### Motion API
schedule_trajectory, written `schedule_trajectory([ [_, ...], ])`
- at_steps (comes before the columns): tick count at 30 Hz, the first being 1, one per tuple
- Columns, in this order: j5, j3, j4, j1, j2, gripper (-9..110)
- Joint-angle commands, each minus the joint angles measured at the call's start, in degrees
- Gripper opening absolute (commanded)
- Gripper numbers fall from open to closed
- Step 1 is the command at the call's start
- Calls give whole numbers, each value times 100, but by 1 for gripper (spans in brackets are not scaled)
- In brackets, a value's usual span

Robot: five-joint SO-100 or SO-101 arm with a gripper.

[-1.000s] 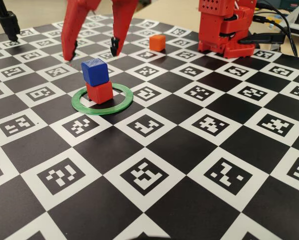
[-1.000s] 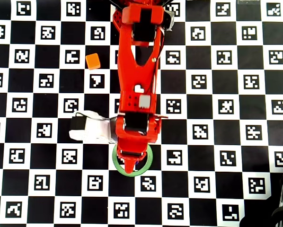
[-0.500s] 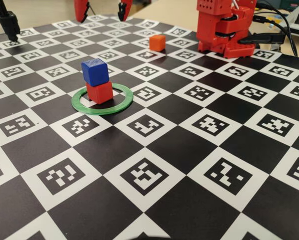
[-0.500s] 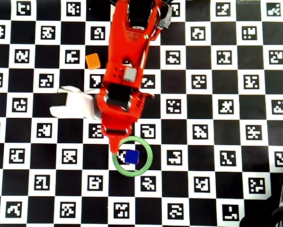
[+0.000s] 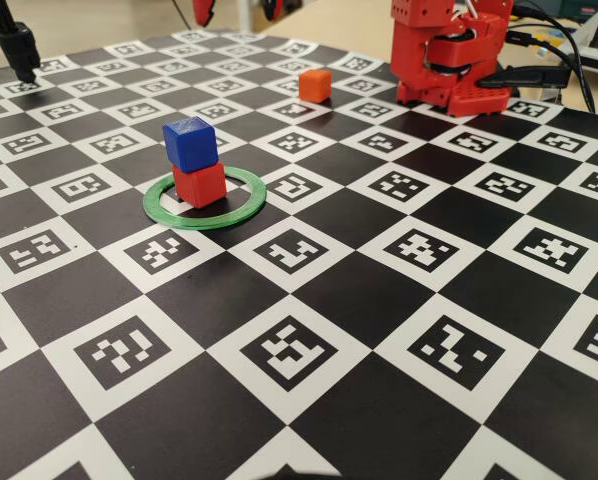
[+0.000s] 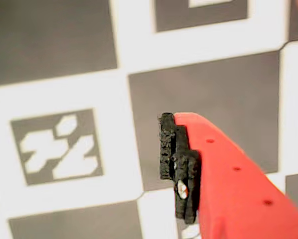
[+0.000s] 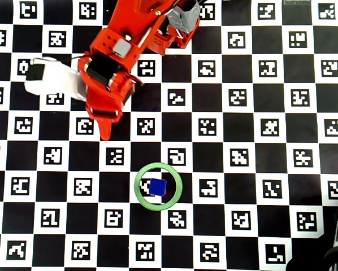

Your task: Grab the red cube then put it in the green circle then put the blue cube on top and finally the orange cube on top

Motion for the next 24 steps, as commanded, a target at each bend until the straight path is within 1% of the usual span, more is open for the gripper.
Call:
schedule_trajectory([
  [1, -281, 105, -53, 404, 615, 43],
  [12, -1002, 1573, -439, 1248, 1644, 43],
  [24, -1283, 2848, -554, 1318, 2584, 43],
])
